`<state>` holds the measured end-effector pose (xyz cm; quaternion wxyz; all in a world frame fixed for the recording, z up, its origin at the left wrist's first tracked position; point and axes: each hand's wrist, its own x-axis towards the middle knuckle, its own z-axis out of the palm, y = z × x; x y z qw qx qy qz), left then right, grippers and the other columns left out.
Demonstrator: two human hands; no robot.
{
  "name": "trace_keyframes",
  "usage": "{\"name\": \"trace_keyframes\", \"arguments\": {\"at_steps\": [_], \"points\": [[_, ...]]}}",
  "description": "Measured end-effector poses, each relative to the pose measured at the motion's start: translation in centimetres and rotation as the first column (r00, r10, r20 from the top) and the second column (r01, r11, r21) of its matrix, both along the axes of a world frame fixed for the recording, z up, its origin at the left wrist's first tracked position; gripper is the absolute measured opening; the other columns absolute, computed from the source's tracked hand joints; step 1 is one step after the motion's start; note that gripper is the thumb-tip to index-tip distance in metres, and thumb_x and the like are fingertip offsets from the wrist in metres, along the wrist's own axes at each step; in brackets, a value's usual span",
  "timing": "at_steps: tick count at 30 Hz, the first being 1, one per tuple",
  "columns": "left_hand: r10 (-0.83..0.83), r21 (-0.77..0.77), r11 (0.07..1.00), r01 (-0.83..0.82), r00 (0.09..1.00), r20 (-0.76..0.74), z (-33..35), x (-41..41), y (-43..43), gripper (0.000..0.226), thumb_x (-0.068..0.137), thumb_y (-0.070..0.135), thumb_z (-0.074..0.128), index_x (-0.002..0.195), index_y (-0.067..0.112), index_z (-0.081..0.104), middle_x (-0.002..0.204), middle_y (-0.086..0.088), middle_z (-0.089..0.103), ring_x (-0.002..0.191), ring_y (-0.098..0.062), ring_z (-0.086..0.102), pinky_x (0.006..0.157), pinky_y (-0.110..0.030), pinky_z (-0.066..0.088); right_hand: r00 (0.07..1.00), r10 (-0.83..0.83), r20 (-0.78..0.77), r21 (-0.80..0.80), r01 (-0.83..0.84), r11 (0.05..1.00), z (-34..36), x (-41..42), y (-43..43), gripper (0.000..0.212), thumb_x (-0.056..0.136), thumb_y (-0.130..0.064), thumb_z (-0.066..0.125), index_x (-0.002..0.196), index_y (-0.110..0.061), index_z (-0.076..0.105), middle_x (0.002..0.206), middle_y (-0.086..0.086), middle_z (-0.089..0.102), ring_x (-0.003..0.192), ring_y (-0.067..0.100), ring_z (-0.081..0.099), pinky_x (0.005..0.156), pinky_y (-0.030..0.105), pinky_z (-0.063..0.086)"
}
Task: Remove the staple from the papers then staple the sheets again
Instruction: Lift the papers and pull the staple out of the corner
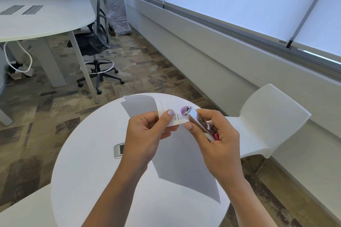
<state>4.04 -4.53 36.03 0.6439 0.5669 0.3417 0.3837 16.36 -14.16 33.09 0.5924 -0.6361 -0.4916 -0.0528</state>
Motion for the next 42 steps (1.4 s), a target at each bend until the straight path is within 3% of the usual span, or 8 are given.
{"name": "trace_keyframes", "arguments": {"at_steps": [4,7,14,22,25,30,37,42], "points": [[-0.008,0.056,0.998,0.006,1.000,0.030,0.3,0.0,-0.4,0.014,0.086,0.027,0.069,0.080,0.020,0.080,0.075,0.001,0.079,0.071,-0.014,0.076,0.062,-0.016,0.056,0.996,-0.019,0.091,-0.025,0.021,0.999,0.3,-0.2,-0.2,0.022,0.087,-0.028,0.072,0.109,-0.031,0.067,0.097,-0.021,0.064,0.086,0.013,0.061,0.066,0.013,0.046],[-0.015,0.076,0.997,0.011,0.999,0.052,0.5,0.0,-0.7,0.015,0.086,0.027,0.070,0.077,0.021,0.080,0.075,0.000,0.079,0.072,-0.016,0.076,0.063,-0.015,0.056,0.995,-0.049,0.090,-0.016,0.051,0.999,0.4,-0.3,-0.4,0.022,0.086,-0.030,0.072,0.107,-0.034,0.068,0.095,-0.020,0.064,0.087,0.014,0.062,0.065,0.028,0.053],[0.001,0.146,0.989,-0.010,0.998,0.065,1.0,0.0,-1.1,0.026,0.068,0.052,0.067,0.068,0.030,0.079,0.070,0.006,0.078,0.070,-0.012,0.074,0.059,-0.011,0.052,0.984,-0.121,0.130,-0.014,0.124,0.992,0.5,-0.4,-0.9,0.027,0.085,-0.033,0.070,0.112,-0.038,0.068,0.098,-0.019,0.066,0.084,0.005,0.059,0.057,0.043,0.048],[-0.001,0.180,0.984,-0.009,0.999,0.052,0.5,0.0,-1.3,0.037,0.069,0.058,0.065,0.073,0.025,0.080,0.067,-0.005,0.076,0.071,-0.033,0.068,0.060,-0.024,0.051,0.931,-0.222,0.290,-0.015,0.237,0.971,0.9,-0.7,-1.4,0.024,0.084,-0.030,0.073,0.108,-0.028,0.074,0.091,-0.014,0.071,0.086,0.011,0.063,0.057,0.038,0.035],[0.004,0.185,0.983,-0.014,0.999,0.054,0.3,0.1,-1.4,0.035,0.070,0.057,0.065,0.072,0.025,0.079,0.066,-0.005,0.075,0.065,-0.029,0.067,0.058,-0.025,0.049,0.909,-0.244,0.338,-0.008,0.262,0.965,1.1,-0.7,-1.5,0.023,0.084,-0.029,0.073,0.107,-0.030,0.074,0.090,-0.014,0.071,0.086,0.007,0.061,0.057,0.037,0.032],[0.011,0.202,0.979,-0.018,0.999,0.035,0.1,0.0,-1.3,0.033,0.073,0.055,0.064,0.072,0.027,0.079,0.065,0.001,0.075,0.061,-0.013,0.066,0.054,-0.010,0.046,0.889,-0.244,0.387,-0.023,0.274,0.962,1.1,-0.6,-1.7,0.022,0.085,-0.030,0.071,0.107,-0.031,0.073,0.086,-0.013,0.070,0.078,0.005,0.054,0.056,0.041,0.032],[-0.010,0.213,0.977,0.003,1.000,0.028,-0.5,-0.2,-1.1,0.041,0.074,0.055,0.066,0.066,0.016,0.076,0.064,-0.017,0.070,0.060,-0.026,0.059,0.053,-0.027,0.043,0.882,-0.231,0.411,-0.052,0.276,0.960,1.3,-0.4,-1.7,0.022,0.086,-0.031,0.069,0.107,-0.031,0.074,0.087,-0.013,0.070,0.074,0.006,0.053,0.058,0.035,0.029],[-0.038,0.246,0.969,0.038,0.999,-0.004,-0.8,-0.3,-0.8,0.042,0.082,0.049,0.066,0.065,0.010,0.072,0.062,-0.014,0.069,0.056,-0.029,0.064,0.049,-0.026,0.043,0.843,-0.233,0.485,-0.068,0.303,0.951,1.6,-0.3,-1.7,0.019,0.087,-0.030,0.067,0.105,-0.030,0.074,0.082,-0.013,0.068,0.070,0.012,0.055,0.058,0.035,0.026]]}}
